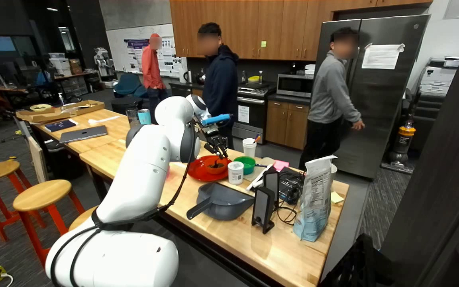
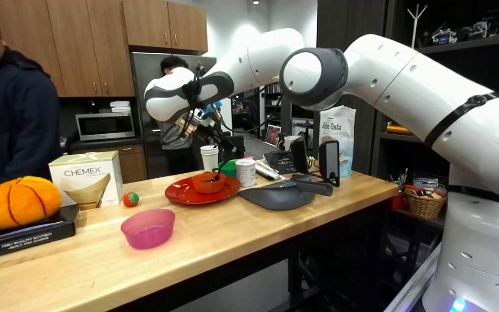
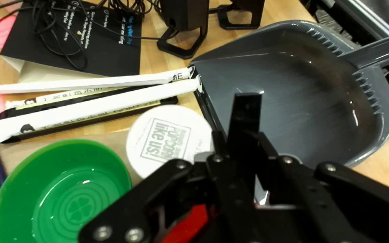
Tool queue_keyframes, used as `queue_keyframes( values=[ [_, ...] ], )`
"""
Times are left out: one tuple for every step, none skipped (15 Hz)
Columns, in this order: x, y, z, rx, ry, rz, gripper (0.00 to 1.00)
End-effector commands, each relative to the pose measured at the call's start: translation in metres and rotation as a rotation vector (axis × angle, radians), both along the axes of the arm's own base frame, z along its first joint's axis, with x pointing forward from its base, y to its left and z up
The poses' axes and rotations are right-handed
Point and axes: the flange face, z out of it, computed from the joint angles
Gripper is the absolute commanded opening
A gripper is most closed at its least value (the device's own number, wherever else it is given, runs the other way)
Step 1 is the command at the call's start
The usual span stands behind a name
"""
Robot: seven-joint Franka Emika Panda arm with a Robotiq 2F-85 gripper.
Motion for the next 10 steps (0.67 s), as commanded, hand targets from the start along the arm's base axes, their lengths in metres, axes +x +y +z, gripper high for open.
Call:
queue_keyframes(
  values=[
    [-0.007,-0.008,0.009,-0.056,0.052,-0.017,0.06],
    [-0.009,-0.010,0.009,-0.082,0.062,-0.021,0.06],
    [-0.010,-0.012,0.008,-0.108,0.071,-0.024,0.06],
    [-0.010,-0.014,0.008,-0.134,0.076,-0.026,0.06],
    [-0.010,-0.016,0.007,-0.167,0.079,-0.025,0.06],
    [-0.010,-0.017,0.007,-0.190,0.078,-0.021,0.06],
    [-0.009,-0.018,0.006,-0.214,0.075,-0.018,0.06],
    [-0.007,-0.018,0.005,-0.231,0.062,-0.013,0.06],
    [-0.005,-0.019,0.005,-0.245,0.049,-0.005,0.06],
    [-0.004,-0.019,0.005,-0.255,0.041,0.000,0.06]
  ],
)
